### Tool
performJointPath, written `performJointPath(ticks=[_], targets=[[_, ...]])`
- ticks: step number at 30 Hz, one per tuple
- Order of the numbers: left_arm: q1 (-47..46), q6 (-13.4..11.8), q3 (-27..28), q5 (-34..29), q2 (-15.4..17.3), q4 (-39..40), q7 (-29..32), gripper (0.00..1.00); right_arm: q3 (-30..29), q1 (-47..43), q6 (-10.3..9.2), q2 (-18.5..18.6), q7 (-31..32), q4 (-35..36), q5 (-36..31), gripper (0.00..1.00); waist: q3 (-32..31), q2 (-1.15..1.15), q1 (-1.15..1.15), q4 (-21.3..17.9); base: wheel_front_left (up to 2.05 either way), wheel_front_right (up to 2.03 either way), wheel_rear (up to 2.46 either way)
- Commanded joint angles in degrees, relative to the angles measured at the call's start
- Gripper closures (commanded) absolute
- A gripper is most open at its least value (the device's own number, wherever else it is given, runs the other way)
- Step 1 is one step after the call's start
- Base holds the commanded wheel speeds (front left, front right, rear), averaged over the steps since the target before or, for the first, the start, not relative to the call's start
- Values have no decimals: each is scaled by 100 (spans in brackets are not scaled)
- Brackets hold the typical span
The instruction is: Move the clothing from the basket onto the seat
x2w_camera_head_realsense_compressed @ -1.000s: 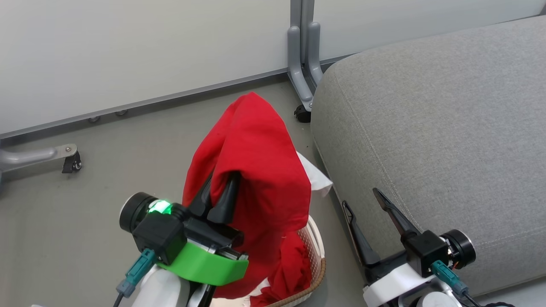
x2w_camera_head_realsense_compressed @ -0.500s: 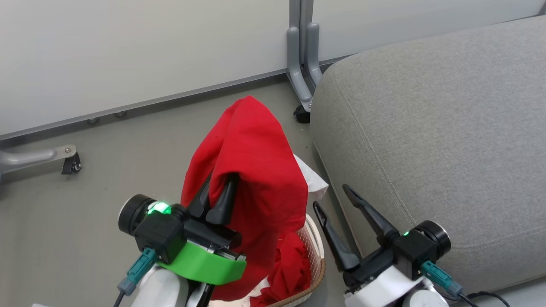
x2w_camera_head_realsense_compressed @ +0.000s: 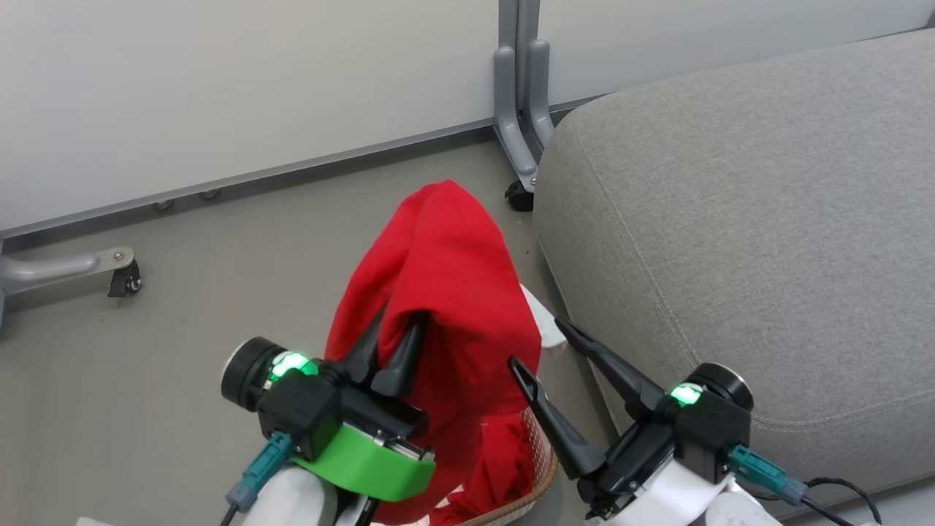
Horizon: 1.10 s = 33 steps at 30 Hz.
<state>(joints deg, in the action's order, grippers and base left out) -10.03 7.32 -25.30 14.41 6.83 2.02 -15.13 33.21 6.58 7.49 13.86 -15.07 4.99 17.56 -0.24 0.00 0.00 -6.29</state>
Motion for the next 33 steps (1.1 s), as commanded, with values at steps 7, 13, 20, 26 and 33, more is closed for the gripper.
performJointPath(ticks=[7, 13, 20, 26, 33], targets=[[-217, 21, -422, -111, 178, 122, -3, 100, 503, 495, -1, 334, -17, -369, 278, 0, 23, 0, 0, 70, 0, 0, 0], [-296, 21, -697, -95, 275, 76, -3, 100, 917, 871, 0, 547, -17, -615, 295, 0, 24, 0, 0, 106, 0, 0, 0], [-340, 21, -840, -47, 307, 6, -3, 100, 1164, 1155, 0, 594, -17, -723, 407, 0, 42, 0, 0, 148, 0, 0, 0], [-304, 21, -750, -96, 243, -145, -3, 100, 1316, 1159, 0, 531, -17, -785, 447, 0, 24, 0, 0, 186, 0, 0, 0], [-280, 21, -781, -41, 189, -178, -3, 100, 1316, 1130, -1, 487, -17, -911, 397, 0, 24, 0, 0, 170, 0, 0, 0]])
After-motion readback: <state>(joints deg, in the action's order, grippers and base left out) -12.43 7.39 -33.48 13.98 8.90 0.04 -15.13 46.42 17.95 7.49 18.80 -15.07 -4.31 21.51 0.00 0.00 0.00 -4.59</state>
